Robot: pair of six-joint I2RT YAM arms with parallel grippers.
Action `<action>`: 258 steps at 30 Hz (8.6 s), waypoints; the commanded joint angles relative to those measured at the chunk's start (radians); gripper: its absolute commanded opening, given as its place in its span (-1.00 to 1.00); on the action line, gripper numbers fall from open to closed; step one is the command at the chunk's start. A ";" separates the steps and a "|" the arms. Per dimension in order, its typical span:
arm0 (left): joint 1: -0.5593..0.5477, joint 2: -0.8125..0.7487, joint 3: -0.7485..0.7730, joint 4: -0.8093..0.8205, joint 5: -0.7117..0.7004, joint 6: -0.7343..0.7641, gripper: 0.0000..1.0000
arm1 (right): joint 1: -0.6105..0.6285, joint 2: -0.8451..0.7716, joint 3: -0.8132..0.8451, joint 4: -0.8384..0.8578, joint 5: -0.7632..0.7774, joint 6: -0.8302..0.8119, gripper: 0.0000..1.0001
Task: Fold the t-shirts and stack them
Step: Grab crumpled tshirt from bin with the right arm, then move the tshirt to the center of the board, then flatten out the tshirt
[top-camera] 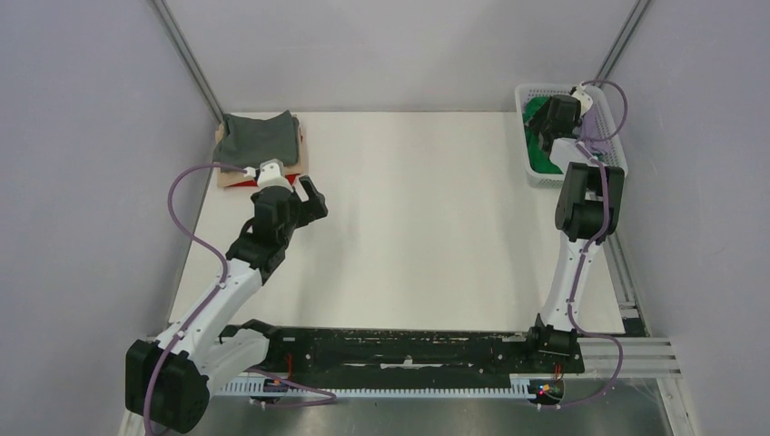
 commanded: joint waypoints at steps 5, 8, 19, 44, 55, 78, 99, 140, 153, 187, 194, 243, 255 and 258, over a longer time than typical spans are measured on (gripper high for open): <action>0.000 0.015 0.000 0.025 -0.030 0.040 0.99 | -0.012 0.025 0.041 0.106 -0.048 0.106 -0.65; 0.001 0.017 0.001 0.024 -0.027 0.039 0.99 | -0.016 -0.001 0.044 0.105 -0.047 0.099 -1.00; 0.000 -0.011 -0.007 0.039 0.012 0.022 0.99 | -0.015 -0.355 -0.107 0.279 -0.121 -0.134 -1.00; 0.001 -0.128 -0.045 0.044 0.048 0.001 0.99 | 0.465 -0.820 -0.068 0.426 -0.474 -0.339 -1.00; 0.000 -0.126 -0.046 0.026 -0.001 -0.011 0.99 | 0.528 -0.821 -0.225 0.442 -0.548 -0.300 -1.00; 0.001 0.221 0.023 -0.059 -0.009 -0.160 0.99 | 0.450 -0.939 -1.032 0.039 0.264 -0.375 0.96; 0.107 0.653 0.165 -0.003 0.171 -0.253 0.64 | 0.769 -0.985 -1.110 0.103 -0.355 -0.616 0.96; 0.106 0.643 0.142 0.092 0.162 -0.198 -0.96 | 0.934 -0.821 -1.027 0.169 -0.136 -0.611 -1.00; 0.068 0.259 0.131 0.031 0.046 -0.148 -0.96 | 0.844 -1.203 -1.152 0.148 0.203 -0.552 -1.00; 0.041 -0.475 0.662 0.092 0.323 0.065 -0.96 | 0.827 -1.628 -0.362 -0.152 -0.298 -0.737 -1.00; 0.042 -0.296 0.675 0.094 0.237 0.100 -0.96 | 0.827 -1.488 -0.370 -0.099 -0.006 -0.832 -1.00; 0.051 0.802 0.812 -0.040 0.008 0.000 0.99 | 0.434 -0.723 -0.681 0.113 -0.009 -0.471 0.96; -0.034 0.539 0.284 0.044 0.205 -0.190 0.99 | 0.485 -0.838 -1.014 0.089 -0.264 -0.329 0.96; -0.069 0.538 0.213 0.066 0.244 -0.229 0.99 | 0.543 -0.802 -1.033 0.076 -0.252 -0.337 0.96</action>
